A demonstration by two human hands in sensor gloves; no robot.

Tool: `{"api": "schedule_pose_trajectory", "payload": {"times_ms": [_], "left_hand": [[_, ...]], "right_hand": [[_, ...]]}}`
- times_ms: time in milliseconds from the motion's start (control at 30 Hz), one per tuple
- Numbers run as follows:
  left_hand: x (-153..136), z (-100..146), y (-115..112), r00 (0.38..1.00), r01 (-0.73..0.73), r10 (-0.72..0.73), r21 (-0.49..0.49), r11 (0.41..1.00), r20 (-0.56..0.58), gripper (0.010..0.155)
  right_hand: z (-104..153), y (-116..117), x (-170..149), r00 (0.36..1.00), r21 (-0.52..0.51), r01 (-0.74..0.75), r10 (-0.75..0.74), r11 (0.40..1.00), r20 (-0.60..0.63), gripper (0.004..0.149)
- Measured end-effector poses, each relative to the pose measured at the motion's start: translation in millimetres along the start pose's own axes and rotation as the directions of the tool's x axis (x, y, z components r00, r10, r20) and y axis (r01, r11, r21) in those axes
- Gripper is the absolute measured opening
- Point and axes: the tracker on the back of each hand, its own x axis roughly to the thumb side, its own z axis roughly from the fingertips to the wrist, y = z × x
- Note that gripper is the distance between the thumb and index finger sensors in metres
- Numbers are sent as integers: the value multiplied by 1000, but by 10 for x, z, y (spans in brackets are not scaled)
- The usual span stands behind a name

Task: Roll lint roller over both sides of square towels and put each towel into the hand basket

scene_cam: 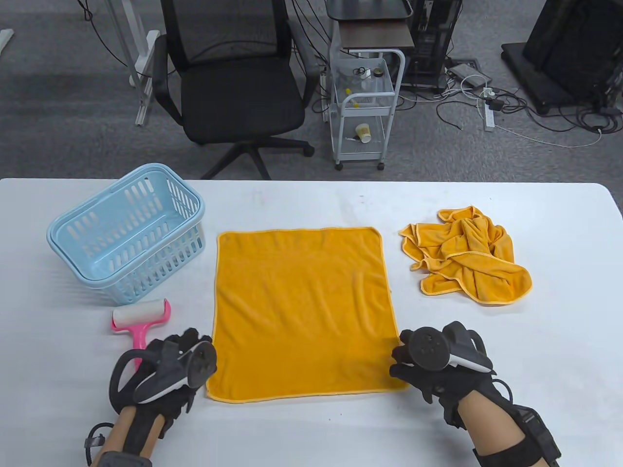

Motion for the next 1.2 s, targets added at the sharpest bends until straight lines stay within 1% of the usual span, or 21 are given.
{"api": "schedule_pose_trajectory", "payload": {"times_ms": [33, 67, 100, 167, 200, 267, 333, 433, 567, 633, 733, 767, 867, 900, 967, 1000, 1033, 1067, 1133, 1167, 1200], "left_hand": [[-124, -33, -13, 997, -30, 30, 0, 1000, -77, 63], [-203, -55, -27, 990, -48, 48, 3, 999, -130, 65], [-310, -83, -59, 974, -76, 75, 4, 997, -212, 68], [-466, -127, -134, 930, -111, 102, -6, 994, -352, 75], [-507, -143, -167, 914, -123, 107, -16, 992, -391, 78], [-583, -193, -280, 865, -168, 107, -83, 982, -491, 85], [-619, -242, -375, 825, -208, 113, -113, 971, -553, 89], [-629, -325, -517, 757, -286, 143, -126, 950, -637, 90], [-593, -452, -698, 691, -361, 157, -148, 921, -706, 86], [-567, -498, -771, 675, -375, 160, -148, 915, -720, 81], [-557, -523, -836, 665, -366, 151, -142, 920, -731, 66], [-565, -508, -844, 655, -376, 170, -123, 918, -736, 62], [-623, -440, -788, 624, -451, 276, -49, 891, -731, 52], [-627, -421, -757, 625, -466, 307, -28, 884, -718, 50], [-598, -367, -613, 655, -501, 374, -7, 866, -656, 50], [-561, -357, -550, 688, -507, 399, -8, 862, -605, 50], [-482, -326, -439, 723, -497, 405, -15, 867, -559, 50], [-409, -303, -358, 744, -488, 412, -6, 873, -525, 50], [-155, -260, -145, 812, -462, 425, 5, 887, -399, 50], [31, -240, -29, 848, -459, 436, -8, 888, -301, 51], [258, -226, 80, 869, -470, 457, -27, 882, -191, 50]], "right_hand": [[5, 19, 2, 999, -44, -45, 44, 998, -17, 65], [5, 26, 4, 998, -59, -62, 61, 996, -21, 68], [1, 43, 8, 996, -75, -91, 89, 993, -28, 73], [-7, 71, 7, 993, -59, -112, 110, 992, -38, 80], [-9, 85, 4, 993, -56, -112, 110, 992, -37, 82], [-5, 110, -4, 993, -57, -114, 112, 992, -42, 84], [-2, 135, -8, 992, -50, -122, 120, 991, -42, 85], [6, 157, -11, 990, -50, -133, 131, 990, -49, 88], [-6, 189, -32, 987, -33, -149, 147, 988, -66, 88], [-26, 208, -42, 987, -10, -144, 143, 989, -70, 89], [-55, 251, -46, 985, 34, -156, 158, 987, -73, 90], [-66, 265, -42, 984, 44, -159, 162, 986, -73, 90], [-83, 292, -37, 981, 93, -172, 179, 981, -73, 91], [-86, 299, -38, 980, 105, -174, 182, 979, -75, 92], [-97, 320, -45, 976, 146, -191, 204, 971, -80, 93], [-104, 333, -48, 975, 163, -189, 204, 968, -83, 93], [-109, 344, -51, 974, 180, -190, 208, 965, -87, 93], [-112, 343, -54, 974, 192, -190, 209, 963, -88, 93], [-116, 341, -57, 976, 189, -178, 198, 966, -90, 93], [-116, 340, -56, 975, 190, -181, 200, 965, -91, 93], [-116, 339, -56, 975, 194, -180, 201, 964, -91, 93]]}}
